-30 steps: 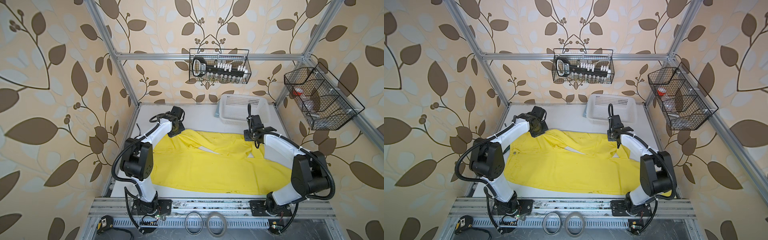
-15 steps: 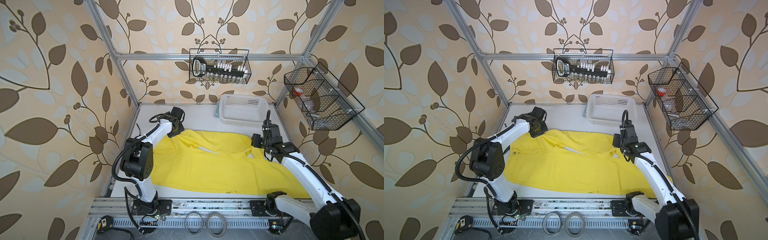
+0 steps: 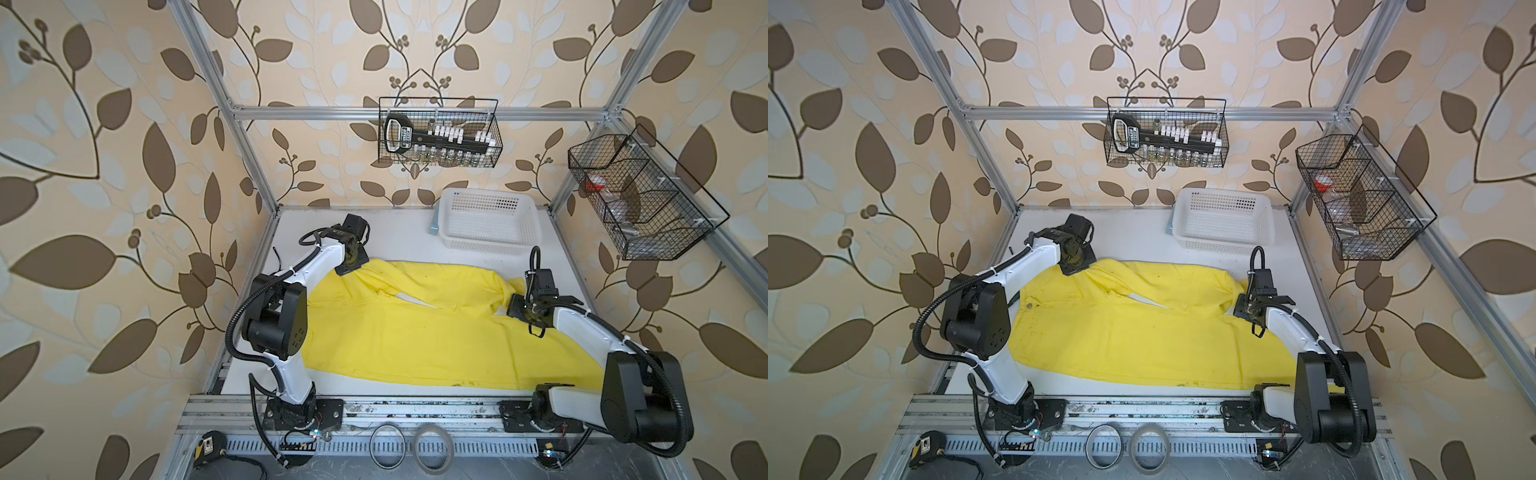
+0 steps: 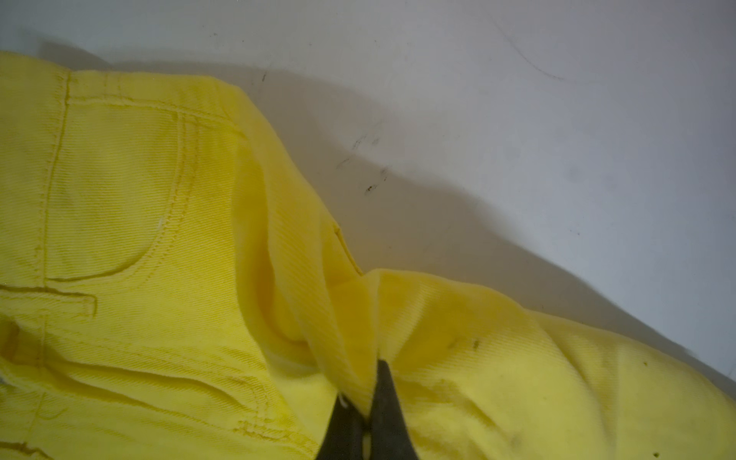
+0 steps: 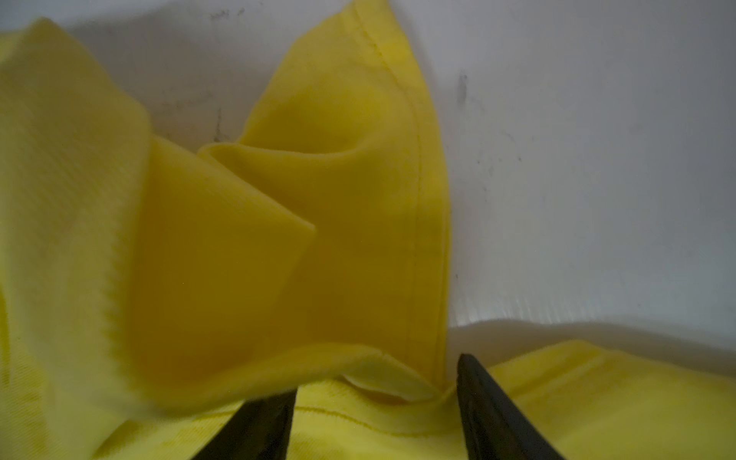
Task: Fold and stack the trousers
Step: Flatten out the trousers at the center of the table.
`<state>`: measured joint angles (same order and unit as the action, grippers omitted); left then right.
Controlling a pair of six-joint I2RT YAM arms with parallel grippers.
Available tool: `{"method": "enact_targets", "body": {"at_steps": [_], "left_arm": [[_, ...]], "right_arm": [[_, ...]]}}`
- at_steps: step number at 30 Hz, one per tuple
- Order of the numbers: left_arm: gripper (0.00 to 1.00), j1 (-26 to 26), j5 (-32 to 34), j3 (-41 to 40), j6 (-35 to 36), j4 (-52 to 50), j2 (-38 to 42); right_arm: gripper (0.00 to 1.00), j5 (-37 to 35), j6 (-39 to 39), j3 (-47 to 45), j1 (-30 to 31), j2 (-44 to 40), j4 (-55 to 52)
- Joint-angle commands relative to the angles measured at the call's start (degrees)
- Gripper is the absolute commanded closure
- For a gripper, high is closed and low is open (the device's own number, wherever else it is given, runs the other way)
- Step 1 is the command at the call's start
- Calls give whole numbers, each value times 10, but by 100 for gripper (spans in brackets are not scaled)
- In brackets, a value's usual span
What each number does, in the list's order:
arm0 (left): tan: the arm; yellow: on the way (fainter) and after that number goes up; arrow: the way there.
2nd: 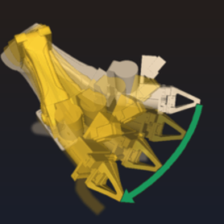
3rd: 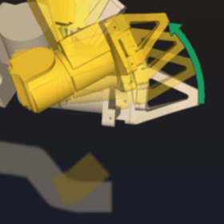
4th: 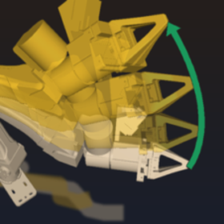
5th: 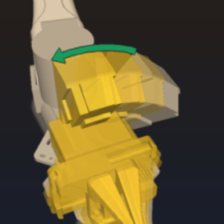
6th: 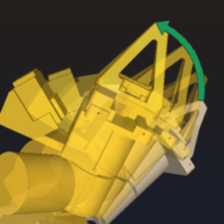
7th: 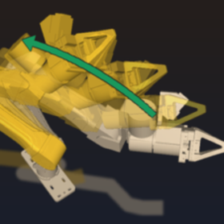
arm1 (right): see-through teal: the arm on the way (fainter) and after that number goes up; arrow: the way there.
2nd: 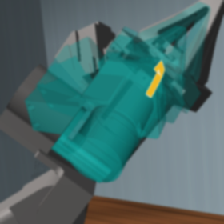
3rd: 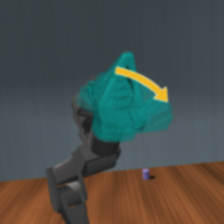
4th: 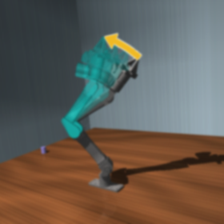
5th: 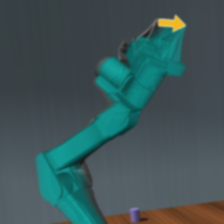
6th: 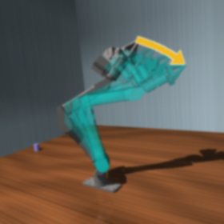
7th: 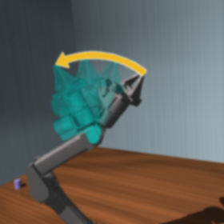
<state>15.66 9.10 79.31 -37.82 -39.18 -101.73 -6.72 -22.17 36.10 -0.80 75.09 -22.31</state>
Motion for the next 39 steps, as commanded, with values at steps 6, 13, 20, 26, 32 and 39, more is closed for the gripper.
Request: {"method": "enact_targets", "body": {"at_steps": [6,13,20,26,32,39], "left_arm": [[100,-6,11,11,10,-10,19],[100,-6,28,6,15,-13,27],[100,-6,56,7,27,-19,30],[100,-7,66,10,32,-16,23],[100,-7,59,11,29,-12,19],[100,-7,64,3,32,-13,26]], "right_arm": [[93,-33,26,68,-6,0,4],[99,-67,49,174,58,-57,-121],[100,-53,3,196,104,-166,-269],[100,-82,-24,199,81,-231,-333],[100,-80,19,221,19,-150,-237],[100,-149,87,252,3,29,-91]]}}
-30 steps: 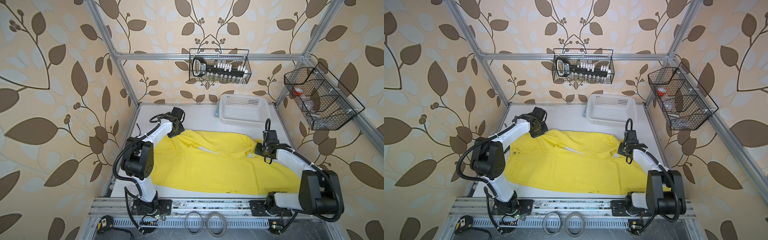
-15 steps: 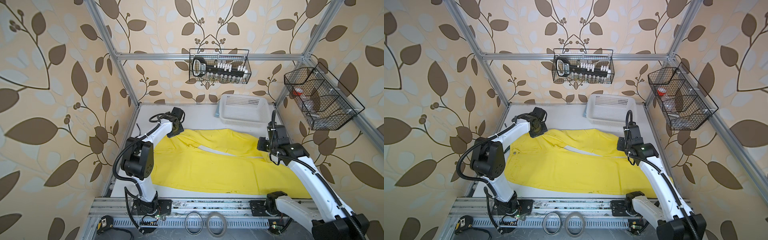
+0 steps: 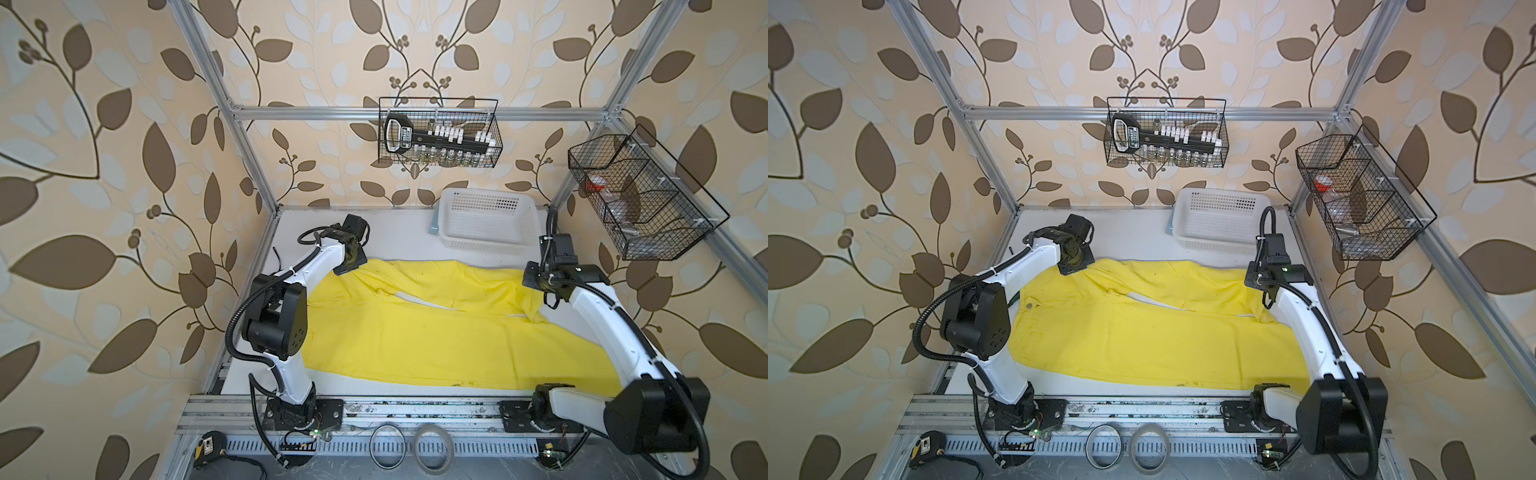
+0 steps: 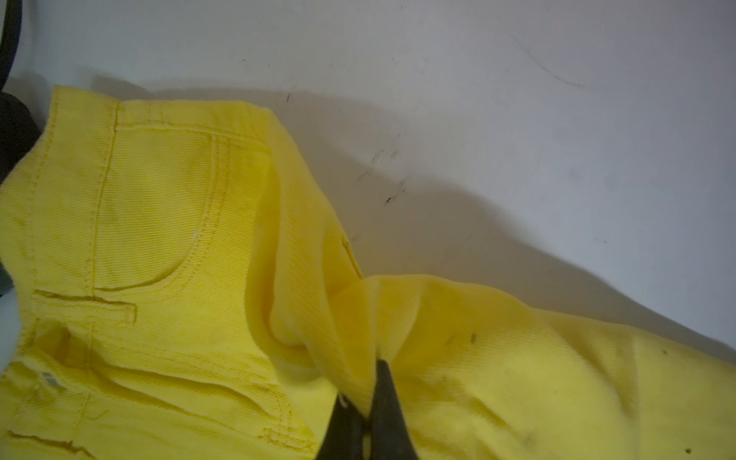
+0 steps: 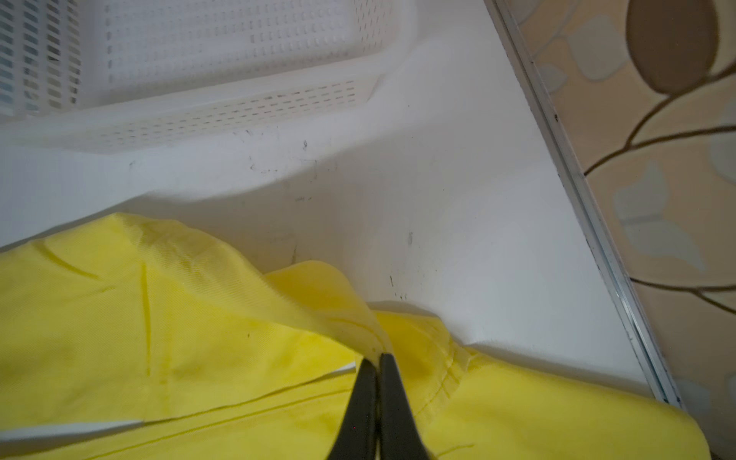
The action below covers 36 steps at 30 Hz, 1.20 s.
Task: Fold and stack the trousers
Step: Flatten out the trousers at the center of the table.
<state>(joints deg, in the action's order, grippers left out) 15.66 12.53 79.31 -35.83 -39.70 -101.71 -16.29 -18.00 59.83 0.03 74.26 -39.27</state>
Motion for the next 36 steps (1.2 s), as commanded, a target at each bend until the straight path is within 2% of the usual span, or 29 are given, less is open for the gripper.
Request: {"method": "enact_targets", "body": {"at_steps": [1,3,6,7,9,12,16,21,22,23,25,27,31,36], "left_arm": [[100,-7,29,2,11,-7,26],[100,-7,24,1,10,-7,26],[100,-7,22,2,10,-8,25],[100,-7,22,1,9,-8,25],[100,-7,22,1,11,-8,26],[100,-7,21,1,11,-9,23],[100,-7,18,5,10,-8,21],[100,-7,10,4,7,-6,20],[100,-7,7,4,7,-5,20],[100,-6,6,4,7,-4,20],[100,-6,3,4,8,-4,22],[100,-6,3,2,8,-4,25],[100,-6,3,4,8,-2,29],[100,-6,1,1,8,1,32]], "right_arm": [[100,-66,55,17,-8,60,103],[100,-75,78,30,-14,115,136],[91,-95,103,51,-17,178,164],[86,-103,105,58,-19,189,161],[69,-125,111,73,-19,193,154],[53,-137,112,77,-16,167,140],[48,-50,47,68,-23,105,76],[39,101,-56,-60,-27,-17,71],[31,99,-65,-80,-30,-30,69],[29,83,-72,-97,-36,-41,66],[26,61,-82,-125,-63,-44,59],[26,86,-95,-145,-108,-38,65],[27,82,-106,-152,-115,10,94],[33,40,-75,-127,-119,93,125]]}}
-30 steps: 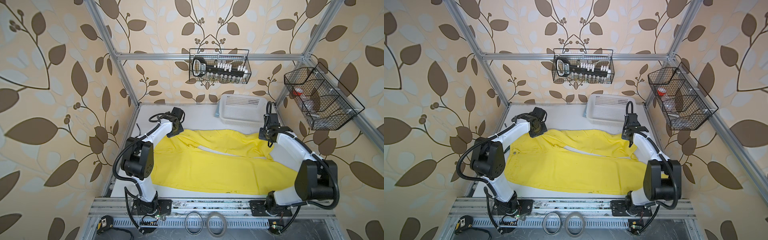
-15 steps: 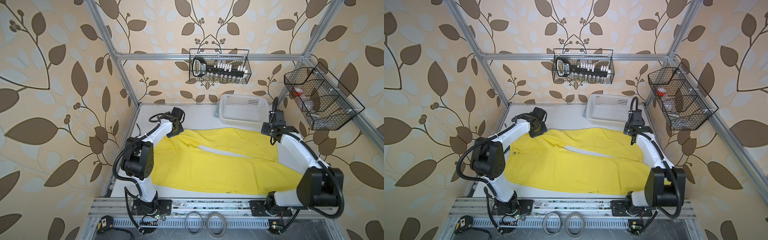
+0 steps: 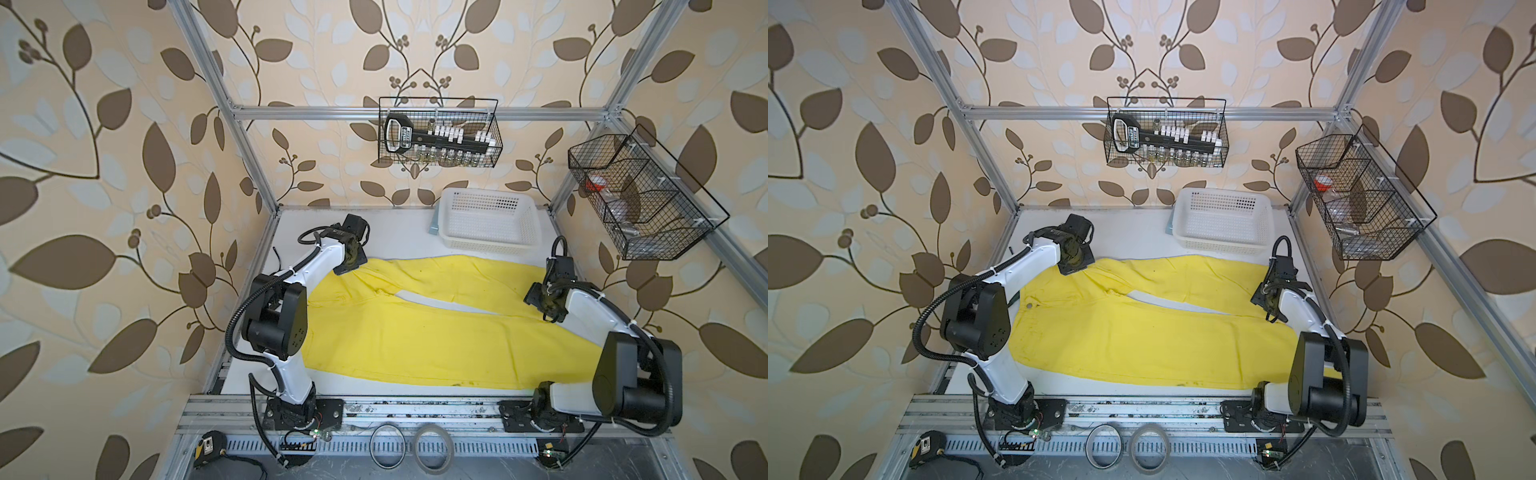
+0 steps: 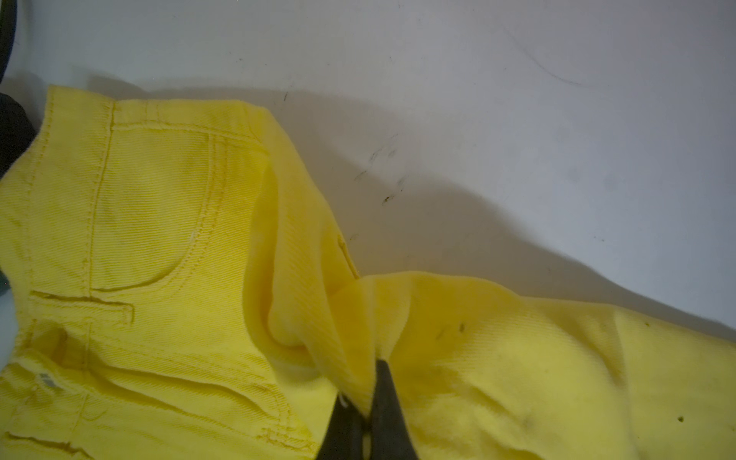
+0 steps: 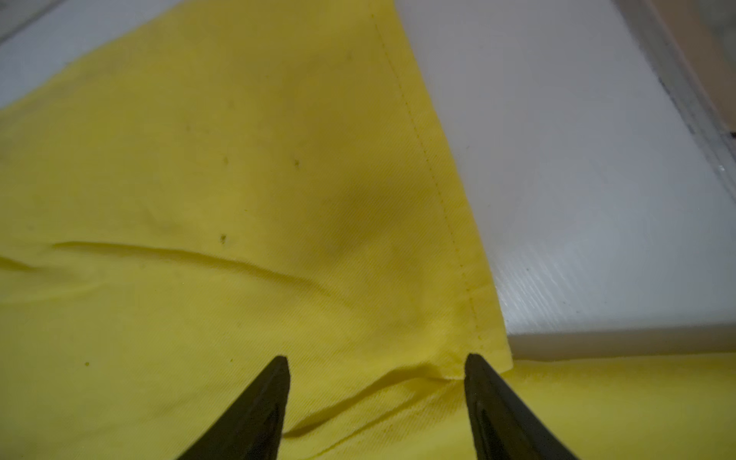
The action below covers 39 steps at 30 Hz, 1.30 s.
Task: Fold and stack the trousers
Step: Flatten out the trousers at the center of the table.
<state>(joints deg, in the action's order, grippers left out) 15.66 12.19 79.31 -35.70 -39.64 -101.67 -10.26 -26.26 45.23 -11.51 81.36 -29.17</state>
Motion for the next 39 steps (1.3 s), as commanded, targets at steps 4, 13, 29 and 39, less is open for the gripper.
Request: {"method": "enact_targets", "body": {"at_steps": [4,13,29,39], "left_arm": [[100,-6,2,1,7,-1,32],[100,-6,3,2,11,-3,31],[100,-7,17,14,18,-20,40],[100,-6,12,14,24,-20,53]], "right_arm": [[36,-1,18,33,-6,70,44],[58,26,14,13,-1,123,74],[100,41,12,56,-4,-64,-28],[100,83,-79,66,-6,-308,-164]]}}
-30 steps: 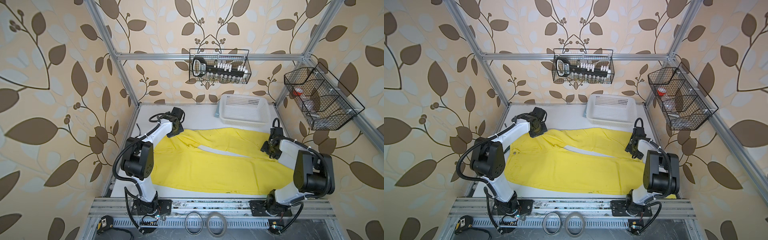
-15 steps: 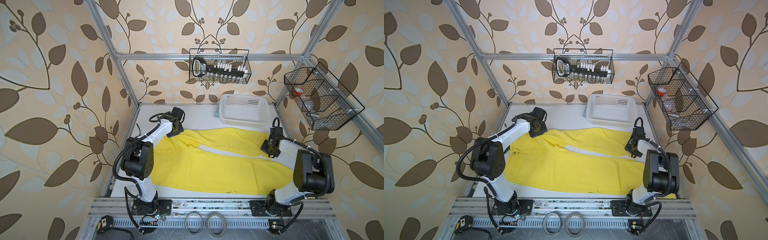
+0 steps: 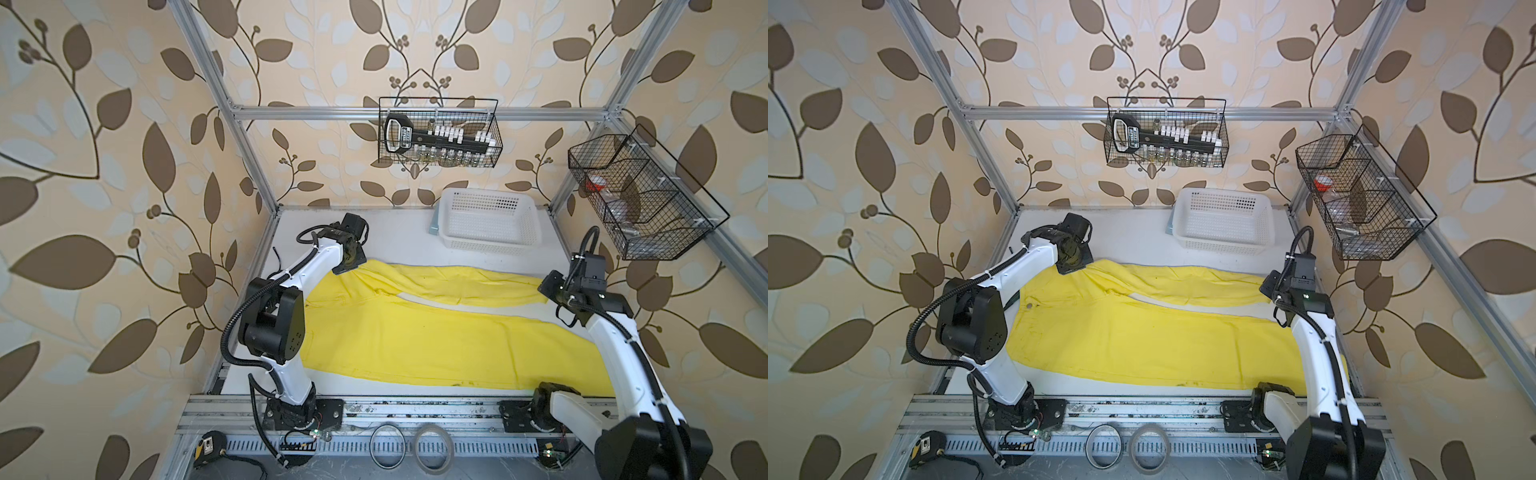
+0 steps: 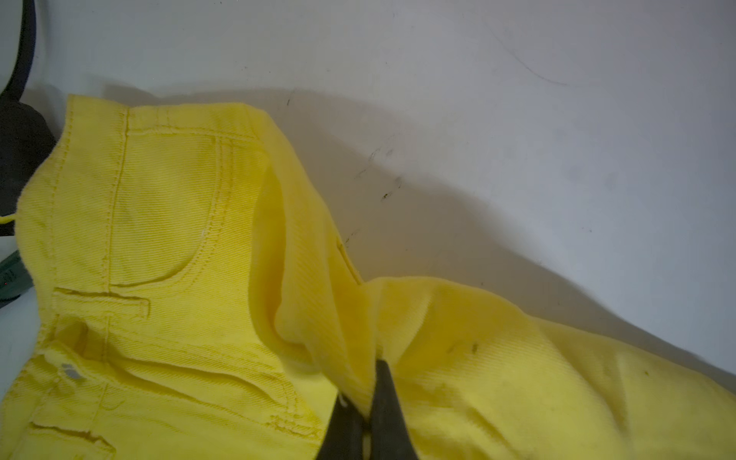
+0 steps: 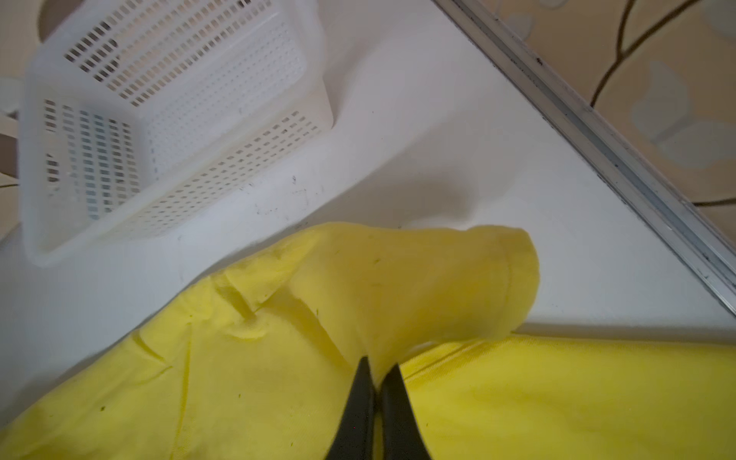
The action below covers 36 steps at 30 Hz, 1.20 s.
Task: Fold and stack the trousers
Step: Flatten out the trousers at the center of the table.
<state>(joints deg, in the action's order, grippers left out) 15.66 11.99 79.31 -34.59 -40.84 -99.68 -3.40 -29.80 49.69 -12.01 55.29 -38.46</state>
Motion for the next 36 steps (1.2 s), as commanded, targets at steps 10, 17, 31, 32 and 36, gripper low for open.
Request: {"method": "enact_targets", "body": {"at_steps": [10,17,31,32,36], "left_arm": [[100,-6,-20,4,10,3,29],[100,-6,-32,2,6,18,10],[100,-5,-74,41,-4,61,-89],[100,-5,-78,46,-6,64,-96],[100,-5,-81,57,-9,78,-113]], "right_arm": [[100,-45,-141,86,70,-175,-224],[100,-71,-162,158,76,-160,-223],[100,-174,-172,133,112,-58,-108],[100,-176,-168,126,105,-49,-95],[100,-134,-156,91,48,-14,-42]]}}
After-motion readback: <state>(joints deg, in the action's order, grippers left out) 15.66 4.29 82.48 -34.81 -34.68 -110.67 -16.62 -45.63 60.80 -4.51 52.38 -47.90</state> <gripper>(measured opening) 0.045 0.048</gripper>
